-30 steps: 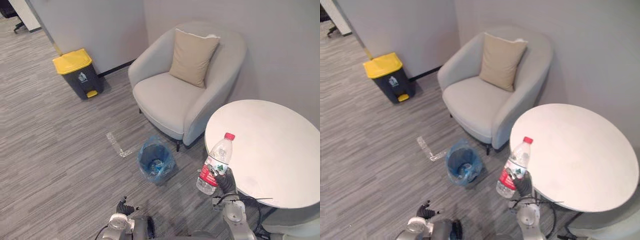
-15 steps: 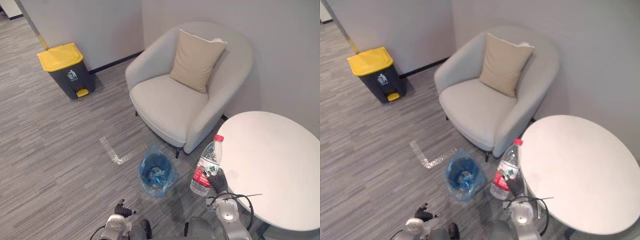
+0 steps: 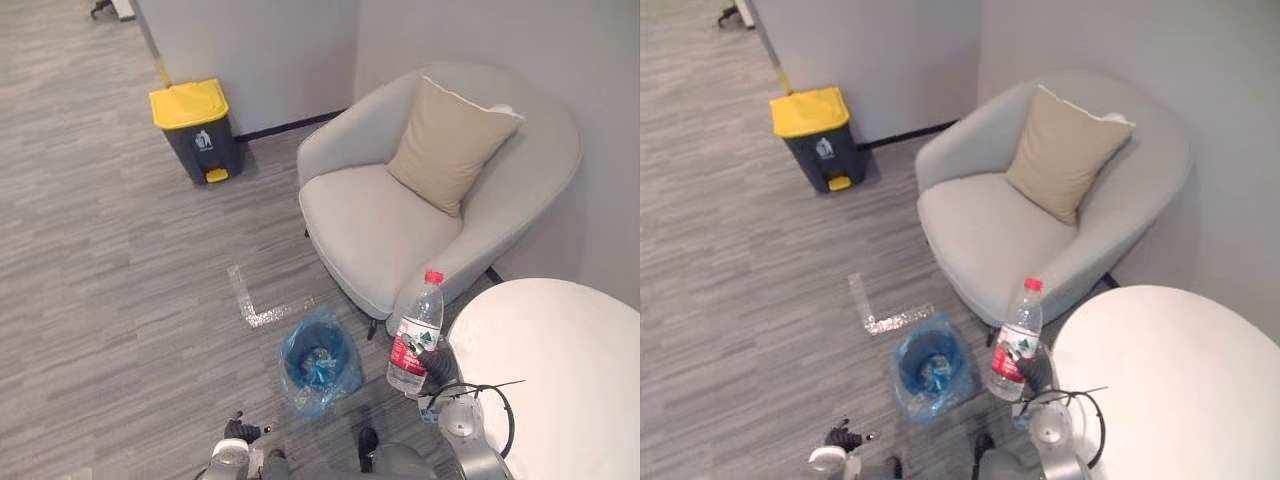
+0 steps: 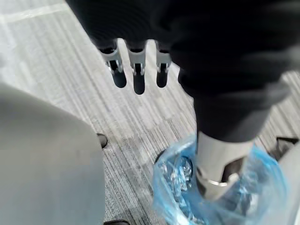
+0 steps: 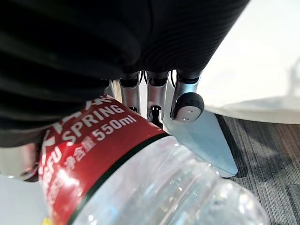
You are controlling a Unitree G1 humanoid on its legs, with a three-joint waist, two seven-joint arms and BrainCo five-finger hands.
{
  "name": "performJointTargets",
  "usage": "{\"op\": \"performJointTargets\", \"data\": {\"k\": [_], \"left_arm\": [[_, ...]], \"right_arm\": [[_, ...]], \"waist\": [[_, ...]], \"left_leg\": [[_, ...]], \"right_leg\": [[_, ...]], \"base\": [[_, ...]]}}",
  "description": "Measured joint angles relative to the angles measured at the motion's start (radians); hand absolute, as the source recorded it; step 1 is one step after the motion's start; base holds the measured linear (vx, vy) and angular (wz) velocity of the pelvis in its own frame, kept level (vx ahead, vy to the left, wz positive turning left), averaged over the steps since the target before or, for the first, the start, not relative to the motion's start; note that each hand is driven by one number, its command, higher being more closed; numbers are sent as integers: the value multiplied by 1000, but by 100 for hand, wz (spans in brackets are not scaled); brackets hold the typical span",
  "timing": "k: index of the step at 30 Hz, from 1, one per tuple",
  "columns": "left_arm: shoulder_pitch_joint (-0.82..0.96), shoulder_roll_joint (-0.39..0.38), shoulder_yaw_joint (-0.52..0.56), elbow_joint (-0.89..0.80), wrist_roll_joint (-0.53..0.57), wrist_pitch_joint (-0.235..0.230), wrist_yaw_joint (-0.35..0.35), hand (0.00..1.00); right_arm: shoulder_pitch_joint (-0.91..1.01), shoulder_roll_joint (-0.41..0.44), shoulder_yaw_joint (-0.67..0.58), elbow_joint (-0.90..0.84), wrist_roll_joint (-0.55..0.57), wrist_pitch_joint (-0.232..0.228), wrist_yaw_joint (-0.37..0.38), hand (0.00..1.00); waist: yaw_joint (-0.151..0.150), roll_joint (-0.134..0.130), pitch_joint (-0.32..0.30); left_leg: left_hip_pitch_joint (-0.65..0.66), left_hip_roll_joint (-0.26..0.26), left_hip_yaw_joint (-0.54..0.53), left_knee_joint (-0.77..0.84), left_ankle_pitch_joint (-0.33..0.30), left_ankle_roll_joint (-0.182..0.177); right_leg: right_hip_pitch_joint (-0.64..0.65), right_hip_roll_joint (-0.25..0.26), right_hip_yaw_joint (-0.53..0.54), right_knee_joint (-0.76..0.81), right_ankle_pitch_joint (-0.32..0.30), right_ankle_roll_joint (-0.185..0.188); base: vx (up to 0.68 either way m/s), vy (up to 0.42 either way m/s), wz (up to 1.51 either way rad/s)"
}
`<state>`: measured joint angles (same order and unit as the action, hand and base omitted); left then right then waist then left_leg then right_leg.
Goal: Gather rubbish on tea table into small bin, then transfer packed bag to large trash can.
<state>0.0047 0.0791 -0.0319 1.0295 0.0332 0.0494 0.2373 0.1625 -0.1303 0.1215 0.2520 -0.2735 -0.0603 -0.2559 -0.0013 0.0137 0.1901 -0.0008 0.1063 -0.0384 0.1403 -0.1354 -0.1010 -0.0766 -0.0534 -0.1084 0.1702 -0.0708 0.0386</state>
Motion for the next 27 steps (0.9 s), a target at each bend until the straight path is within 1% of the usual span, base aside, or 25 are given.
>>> {"op": "performJointTargets", "data": {"k": [3, 5, 7, 9, 10, 13, 14, 15, 16, 17, 18, 20, 23, 25, 27], "left_arm": [[-36, 5, 4, -14, -22, -1, 11, 0], [-77, 6, 4, -42, -50, -5, 38, 0], [-117, 6, 7, -59, -77, -11, 46, 0], [-137, -1, 6, -78, -93, -14, 55, 0], [-160, -4, 7, -100, -109, -16, 71, 0], [-192, -3, 8, -121, -124, -16, 87, 0], [-210, -4, 9, -135, -135, -16, 92, 0], [-233, -5, 13, -145, -143, -18, 94, 0], [-255, -4, 13, -159, -149, -21, 95, 0], [-278, -6, 12, -173, -158, -24, 106, 0], [-298, -12, 13, -187, -166, -27, 113, 0], [-337, -17, 13, -218, -185, -42, 114, 0], [-363, -39, 15, -274, -201, -50, 115, 0], [-376, -46, 15, -296, -214, -58, 116, 0], [-377, -53, 16, -334, -218, -67, 132, 0]], "right_arm": [[-67, -24, 63, 2, -3, -4, 0, 100], [-159, -41, 108, 9, -9, -11, -2, 100], [-253, -46, 136, 51, -19, -8, -9, 100], [-289, -49, 156, 60, -40, -5, -20, 100], [-329, -51, 174, 60, -42, 0, -28, 100], [-376, -60, 178, 60, -42, 11, -41, 100], [-406, -72, 177, 60, -42, 23, -52, 100], [-438, -81, 175, 62, -42, 33, -64, 100], [-472, -89, 173, 66, -42, 39, -73, 100], [-510, -97, 162, 73, -42, 47, -88, 100], [-538, -102, 156, 76, -42, 52, -101, 100], [-609, -108, 134, 78, -41, 64, -127, 100], [-697, -107, 107, 81, -38, 72, -162, 100], [-738, -108, 93, 82, -37, 73, -179, 100], [-798, -107, 83, 88, -36, 74, -199, 100]], "waist": [[4, -2, 61], [9, 3, 119], [18, 7, 169], [37, 7, 181], [51, -1, 196], [53, -4, 215], [51, -3, 219], [50, -2, 236], [50, -7, 255], [49, -10, 260], [50, -11, 263], [50, -10, 291], [53, -9, 299], [60, -10, 311], [62, -10, 312]], "left_leg": [[-95, -27, -37, 87, -1, 1], [-227, -39, -57, 184, -10, -1], [-315, -42, -65, 239, -21, -3], [-385, -46, -72, 284, -32, -13], [-456, -48, -71, 327, -48, -13], [-535, -38, -49, 363, -47, -13], [-589, -28, -28, 381, -44, -14], [-626, -23, -16, 395, -38, -13], [-657, -23, -11, 409, -35, -13], [-706, -22, -9, 425, -31, -14], [-748, -23, -9, 441, -29, -15], [-815, -28, -6, 469, -26, -12], [-909, -31, 7, 498, -24, -10], [-939, -31, 16, 508, -23, -8], [-982, -32, 24, 510, -20, -5]], "right_leg": [[-59, -31, -36, 62, -15, 6], [-174, -49, -56, 147, -31, 0], [-260, -61, -74, 223, -51, -7], [-330, -72, -78, 284, -76, -10], [-401, -88, -84, 339, -102, -7], [-481, -98, -87, 379, -106, -8], [-532, -105, -90, 399, -106, -9], [-565, -109, -90, 413, -106, -9], [-597, -115, -90, 427, -105, -10], [-644, -122, -91, 445, -101, -15], [-683, -127, -92, 457, -95, -22], [-746, -139, -91, 487, -92, -24], [-837, -148, -86, 514, -92, -24], [-873, -153, -79, 526, -92, -24], [-920, -156, -72, 538, -92, -24]], "base": [[-90, 34, 49], [-167, 10, 44], [-229, -10, 35], [-214, -26, 25], [-168, -15, 17], [-117, -8, 12], [-91, -4, 16], [-69, 1, 16], [-61, 6, 15], [-61, 14, 13], [-35, 32, 14], [2, 50, 15], [21, 39, 11], [15, 15, 2], [6, 3, 2]]}}
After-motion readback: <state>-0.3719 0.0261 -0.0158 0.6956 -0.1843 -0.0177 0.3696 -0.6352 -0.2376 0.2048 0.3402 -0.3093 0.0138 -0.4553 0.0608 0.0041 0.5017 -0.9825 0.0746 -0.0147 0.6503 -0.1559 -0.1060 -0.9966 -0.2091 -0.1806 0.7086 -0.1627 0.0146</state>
